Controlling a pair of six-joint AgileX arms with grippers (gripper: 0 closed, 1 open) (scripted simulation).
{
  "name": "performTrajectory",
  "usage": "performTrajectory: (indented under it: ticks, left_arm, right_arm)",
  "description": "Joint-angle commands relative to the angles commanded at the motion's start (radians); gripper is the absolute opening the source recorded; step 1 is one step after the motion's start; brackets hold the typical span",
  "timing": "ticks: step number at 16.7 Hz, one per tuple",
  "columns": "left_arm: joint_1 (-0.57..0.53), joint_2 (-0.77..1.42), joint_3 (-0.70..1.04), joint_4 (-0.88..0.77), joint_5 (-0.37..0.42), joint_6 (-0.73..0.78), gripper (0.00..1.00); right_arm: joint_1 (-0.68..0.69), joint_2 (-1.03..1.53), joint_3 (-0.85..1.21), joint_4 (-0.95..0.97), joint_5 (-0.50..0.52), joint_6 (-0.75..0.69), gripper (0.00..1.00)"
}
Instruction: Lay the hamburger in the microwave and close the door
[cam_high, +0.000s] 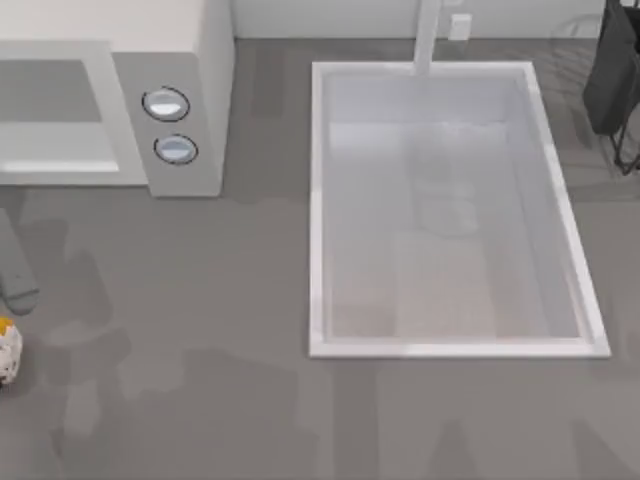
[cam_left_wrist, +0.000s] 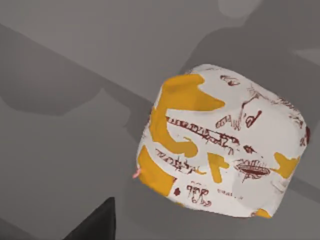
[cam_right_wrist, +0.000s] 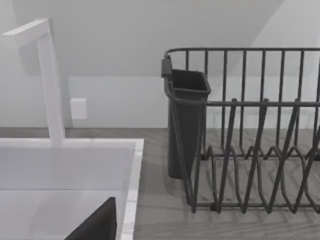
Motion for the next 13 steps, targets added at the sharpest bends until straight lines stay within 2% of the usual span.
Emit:
performTrajectory:
  ticks: [3, 6, 13]
  left_arm:
    - [0.016, 0.187, 0.134, -0.112, 0.001, 0.175, 1.0]
    - [0.025, 0.278, 0.22, -0.17, 0.005, 0.27, 1.0]
    - [0.022, 0.289, 0.239, -0.169, 0.007, 0.286, 1.0]
  right_arm:
    - [0.0, 0.0, 0.0, 0.0, 0.0, 0.0, 1.0]
    - [0.0, 0.0, 0.0, 0.0, 0.0, 0.0, 1.0]
    - [0.0, 0.0, 0.0, 0.0, 0.0, 0.0, 1.0]
